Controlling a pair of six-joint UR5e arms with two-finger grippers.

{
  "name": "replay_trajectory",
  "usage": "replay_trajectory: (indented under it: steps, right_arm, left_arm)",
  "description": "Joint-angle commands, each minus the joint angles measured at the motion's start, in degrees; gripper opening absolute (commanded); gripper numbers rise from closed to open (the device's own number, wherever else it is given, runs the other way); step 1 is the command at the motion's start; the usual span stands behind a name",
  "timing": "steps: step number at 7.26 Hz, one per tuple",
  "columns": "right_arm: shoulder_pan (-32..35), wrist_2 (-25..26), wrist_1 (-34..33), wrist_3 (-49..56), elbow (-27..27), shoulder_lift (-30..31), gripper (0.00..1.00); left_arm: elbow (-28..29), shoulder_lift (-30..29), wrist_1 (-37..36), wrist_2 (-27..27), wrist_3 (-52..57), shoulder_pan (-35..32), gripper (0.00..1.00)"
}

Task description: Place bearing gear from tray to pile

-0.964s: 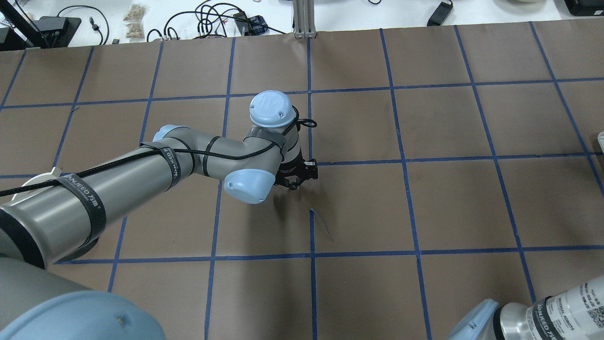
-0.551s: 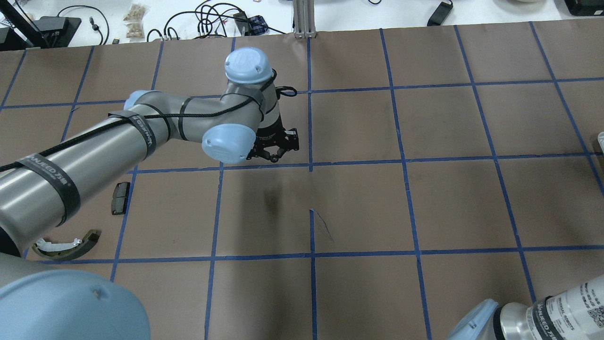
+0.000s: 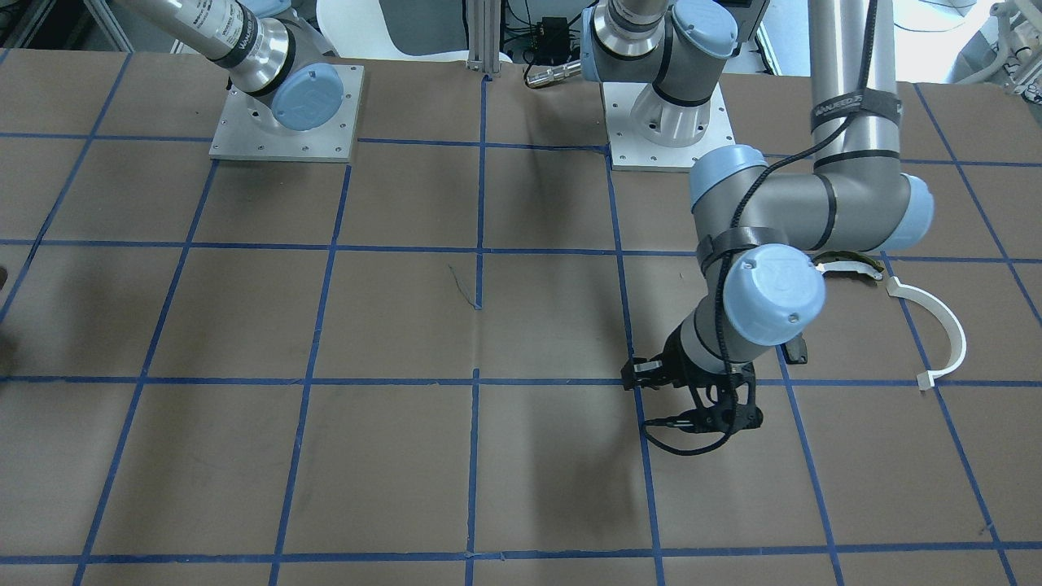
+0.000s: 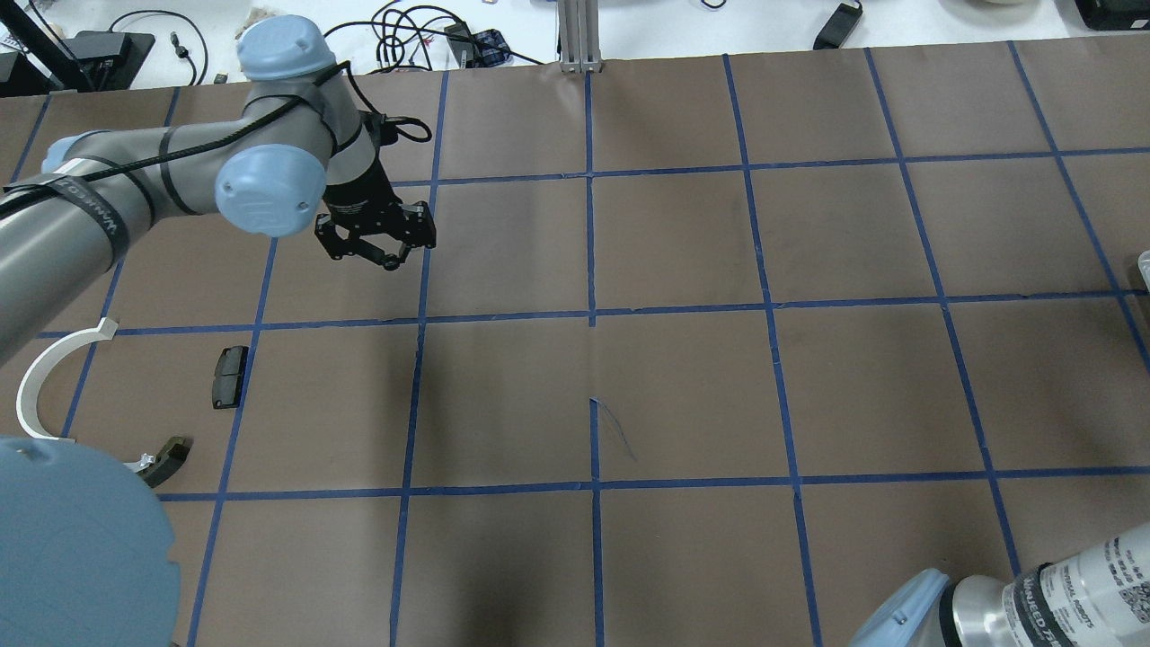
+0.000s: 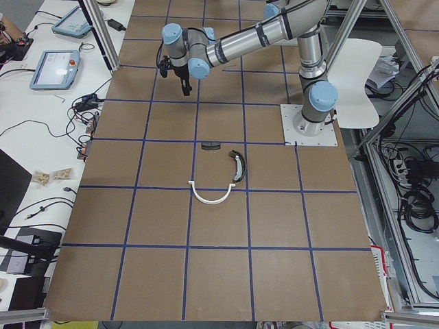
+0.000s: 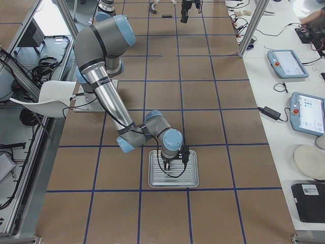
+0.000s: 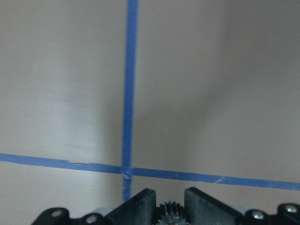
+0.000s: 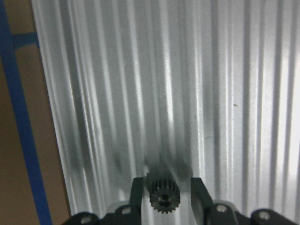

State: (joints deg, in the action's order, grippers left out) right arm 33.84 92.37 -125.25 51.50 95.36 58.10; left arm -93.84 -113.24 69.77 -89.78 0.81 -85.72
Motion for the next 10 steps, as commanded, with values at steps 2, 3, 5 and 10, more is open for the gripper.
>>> replay_trajectory:
  steps: [2,3,5,10]
  right_arm:
    - [0.0,0.0,0.1,0.0,0.0,0.0,0.10]
    - [0.0,0.1,0.4,0.0,0.0,0.0,0.00]
    - [0.2,2.9,2.3,0.2,-0.8,1.2,0.00]
    - [14.9,2.4,16.2,-16.4,-0.5,15.0,0.00]
  left_arm:
    - [-0.6,0.7,1.4,-3.0,19.7,14.6,0.00]
    - [-0.6,-0.1,0.6,-4.9,25.1,18.8,0.00]
    - [-1.0,-1.9,-1.9,-5.8,31.3,25.0,0.00]
    - [-7.4,-2.2,-9.7,-6.8,38.3,27.5,1.00]
